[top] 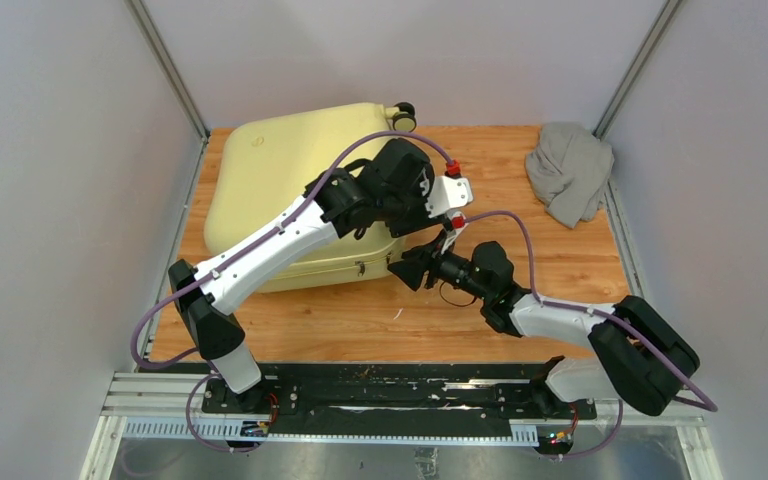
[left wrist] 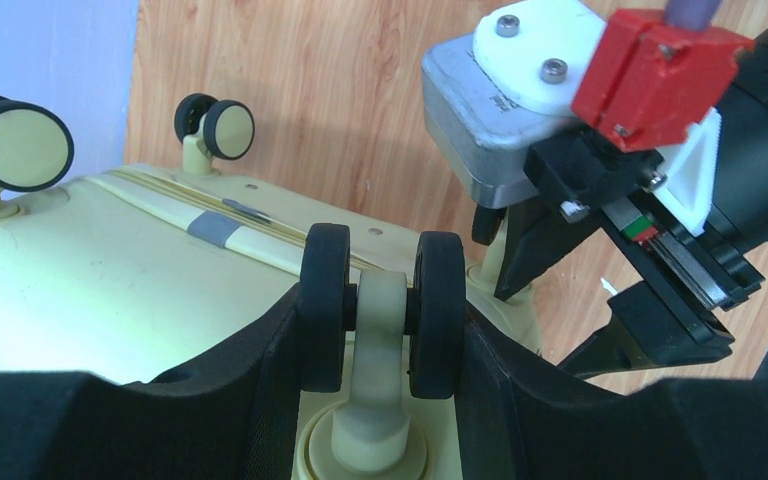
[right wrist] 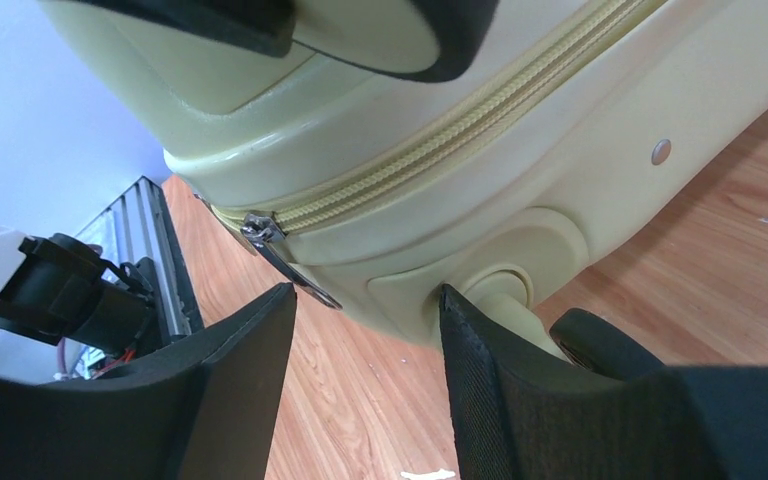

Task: Pack the luggage
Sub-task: Zip the luggage at the center of the board.

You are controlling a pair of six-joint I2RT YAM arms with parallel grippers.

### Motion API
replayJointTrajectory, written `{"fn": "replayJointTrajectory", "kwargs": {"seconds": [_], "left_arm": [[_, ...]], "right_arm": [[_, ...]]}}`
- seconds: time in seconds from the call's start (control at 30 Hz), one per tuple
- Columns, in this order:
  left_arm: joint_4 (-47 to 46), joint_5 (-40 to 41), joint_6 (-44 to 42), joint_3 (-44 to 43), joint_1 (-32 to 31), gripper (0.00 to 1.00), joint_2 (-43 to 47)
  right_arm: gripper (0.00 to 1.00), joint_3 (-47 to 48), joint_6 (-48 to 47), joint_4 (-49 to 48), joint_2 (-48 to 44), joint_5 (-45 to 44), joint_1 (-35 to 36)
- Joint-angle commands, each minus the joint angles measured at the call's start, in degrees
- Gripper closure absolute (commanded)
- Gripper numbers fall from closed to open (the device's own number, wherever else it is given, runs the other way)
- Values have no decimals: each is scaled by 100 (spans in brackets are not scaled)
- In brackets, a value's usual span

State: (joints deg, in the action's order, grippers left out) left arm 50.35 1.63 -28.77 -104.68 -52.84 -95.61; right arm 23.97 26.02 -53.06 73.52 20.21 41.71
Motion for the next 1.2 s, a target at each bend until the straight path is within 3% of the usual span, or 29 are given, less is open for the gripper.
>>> {"fn": "replayJointTrajectory", "kwargs": {"seconds": [0.0, 0.27, 0.7, 1.17], "left_arm": [[-1668, -110, 201, -648, -73, 100, 715], [-1667, -93, 167, -628, -73, 100, 676], [-1697, -66, 101, -581, -70, 100, 702], [-1704, -97, 160, -640, -77, 100, 724]], "right_arm": [[42, 337, 487, -858, 305, 710, 21], [42, 315, 888, -1278, 444, 917, 28], [42, -207, 634, -45, -767, 292, 122], [41, 131, 507, 291, -499, 521, 116]]}}
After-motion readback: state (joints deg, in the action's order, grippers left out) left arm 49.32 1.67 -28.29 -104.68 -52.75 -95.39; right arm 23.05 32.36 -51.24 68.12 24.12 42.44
